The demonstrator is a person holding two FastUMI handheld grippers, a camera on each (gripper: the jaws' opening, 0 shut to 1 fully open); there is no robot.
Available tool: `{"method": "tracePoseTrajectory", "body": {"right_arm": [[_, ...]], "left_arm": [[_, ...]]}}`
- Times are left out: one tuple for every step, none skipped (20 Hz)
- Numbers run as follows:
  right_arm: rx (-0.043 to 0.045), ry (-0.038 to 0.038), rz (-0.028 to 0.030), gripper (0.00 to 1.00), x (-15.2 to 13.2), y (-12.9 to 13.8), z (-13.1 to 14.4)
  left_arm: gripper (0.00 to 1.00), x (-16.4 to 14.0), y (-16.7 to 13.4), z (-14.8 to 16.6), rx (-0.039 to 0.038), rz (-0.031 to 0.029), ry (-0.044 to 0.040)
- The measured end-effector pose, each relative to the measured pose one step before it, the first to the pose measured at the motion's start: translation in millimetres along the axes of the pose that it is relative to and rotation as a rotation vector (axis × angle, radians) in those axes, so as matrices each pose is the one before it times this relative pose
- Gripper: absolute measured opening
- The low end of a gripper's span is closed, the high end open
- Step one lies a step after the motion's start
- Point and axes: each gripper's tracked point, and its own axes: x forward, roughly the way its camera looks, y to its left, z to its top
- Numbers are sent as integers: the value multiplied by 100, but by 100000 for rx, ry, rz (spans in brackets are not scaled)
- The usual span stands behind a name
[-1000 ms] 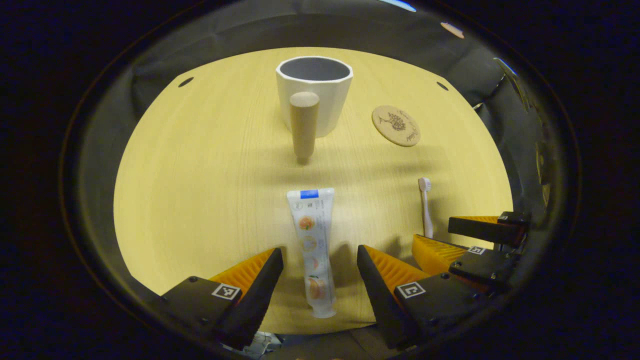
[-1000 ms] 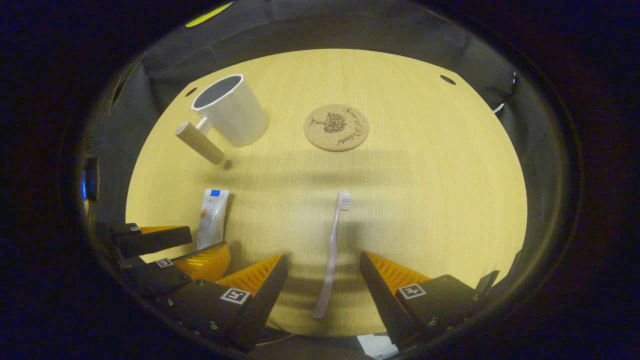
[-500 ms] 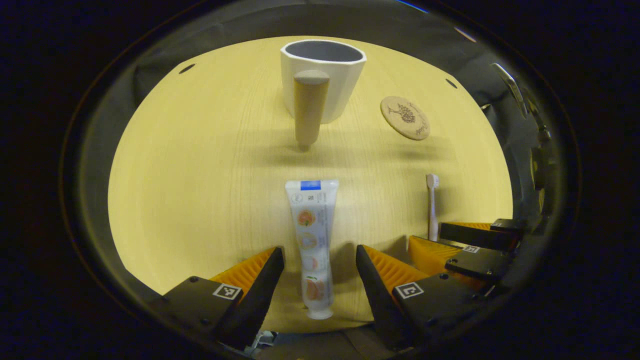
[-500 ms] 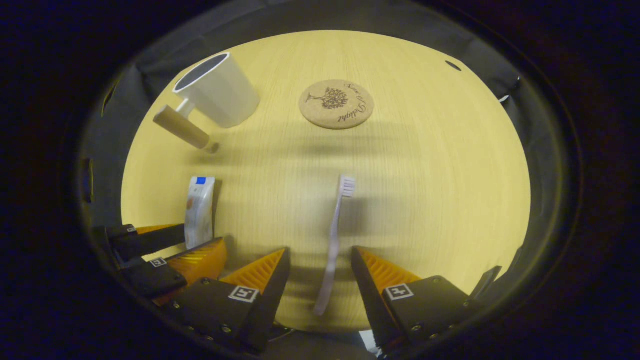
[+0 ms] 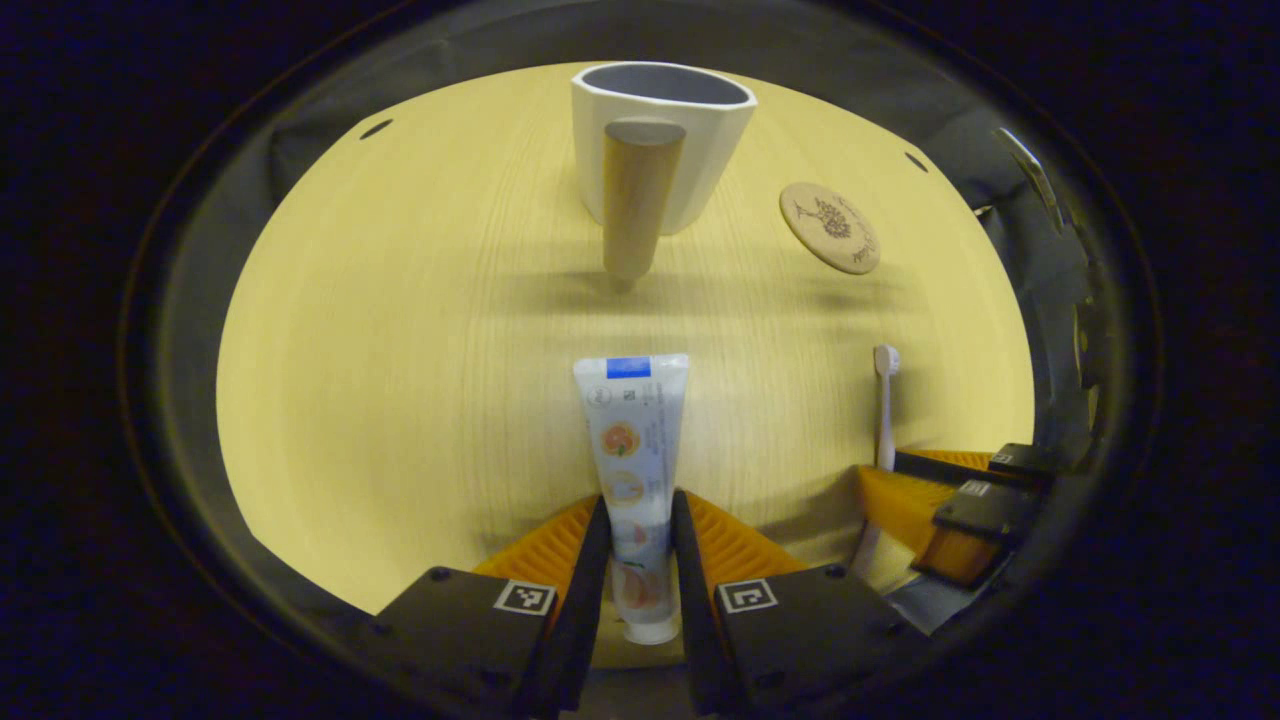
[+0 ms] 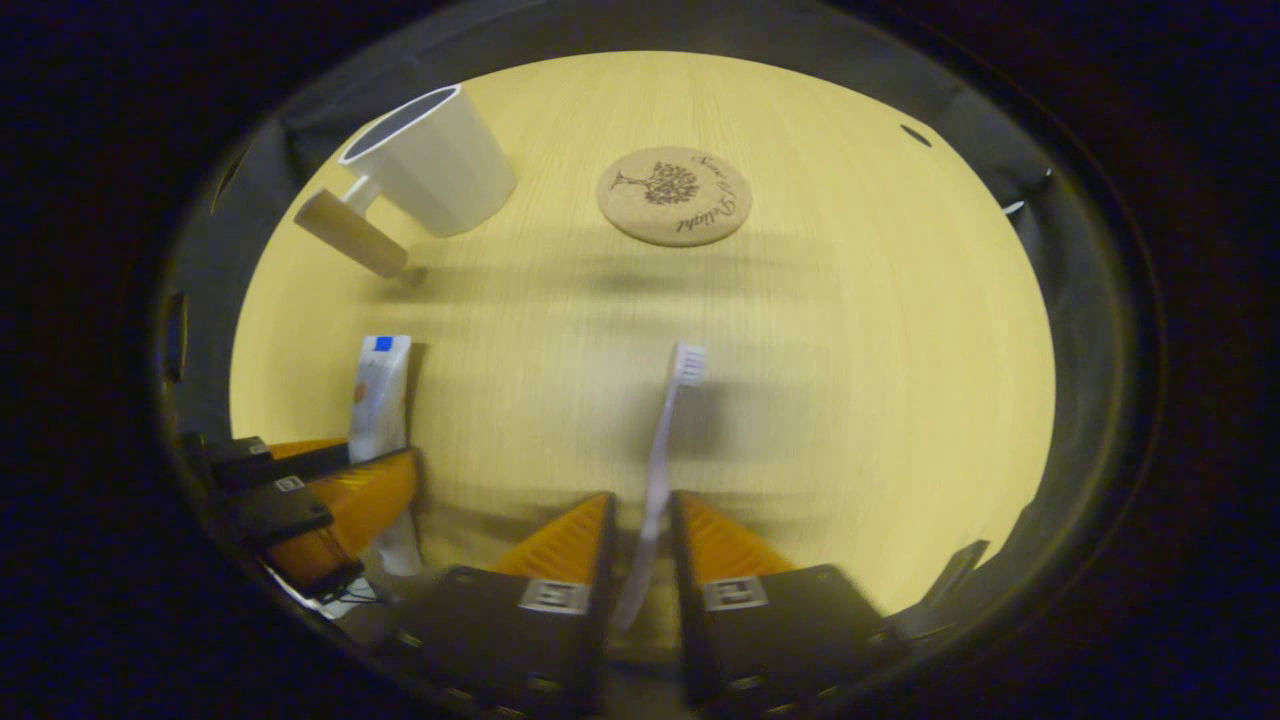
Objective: Put the toothbrush and toothpaste on the desktop into the cup, then pick up the cup and place it on the coaster on the desktop.
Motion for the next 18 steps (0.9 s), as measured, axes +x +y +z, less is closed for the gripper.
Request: {"method": "tracePoseTrajectory", "body": {"right_arm": [[-596, -213, 363, 13, -380, -61, -13], [292, -517, 442, 13, 98, 8, 114], [-196, 243, 426, 12, -48, -51, -88], [-791, -696, -113, 13, -3, -146, 128], [1840, -1200, 141, 13, 371, 85, 156], [-747, 858, 701, 8, -433, 35, -194], [-352, -951, 449, 10, -19, -179, -31], [-46, -232, 318, 10, 51, 39, -57], [-529, -1062, 383, 9, -51, 23, 33], [-1106, -520, 150, 9, 26, -20, -5], [1598, -2045, -426, 9, 339, 55, 173], [-623, 404, 363, 4, -77, 1, -196], [-396, -1310, 126, 4, -396, -93, 157], [-117, -629, 319, 4, -103, 65, -51], [102, -481, 934, 4, 145, 112, -95], [576, -984, 1473, 4, -122, 197, 40], [569, -1547, 1473, 4, -252, 238, 117], [222, -2313, 1103, 4, -330, 207, 296]], "left_arm": [[45, -233, 73, 8, -132, 372, -354], [43, 80, -116, 102, -400, 266, -91], [39, -28, -43, 44, 874, 137, -298], [41, 17, 36, -103, 719, 212, 324], [40, -151, 52, -99, -193, 279, -602], [34, 219, -78, 115, 338, -134, 188], [35, 148, -12, 98, 269, -164, -313], [34, -113, 60, 39, -124, -262, -192], [34, -99, -9, -64, -282, -3, -470], [30, 80, -88, -34, 886, -376, 269], [30, -94, -6, 34, 1348, -624, -541], [29, -60, -62, 55, 170, -318, -847], [30, -132, -127, 61, 70, -814, -1037], [30, -13, -12, 48, 157, -728, -685], [30, -64, 66, 46, -302, -163, -996], [30, -45, 7, 119, -787, -102, -1431], [29, -219, 59, 142, -504, 268, -1587], [29, -203, 192, 41, -280, 301, -1692]]}}
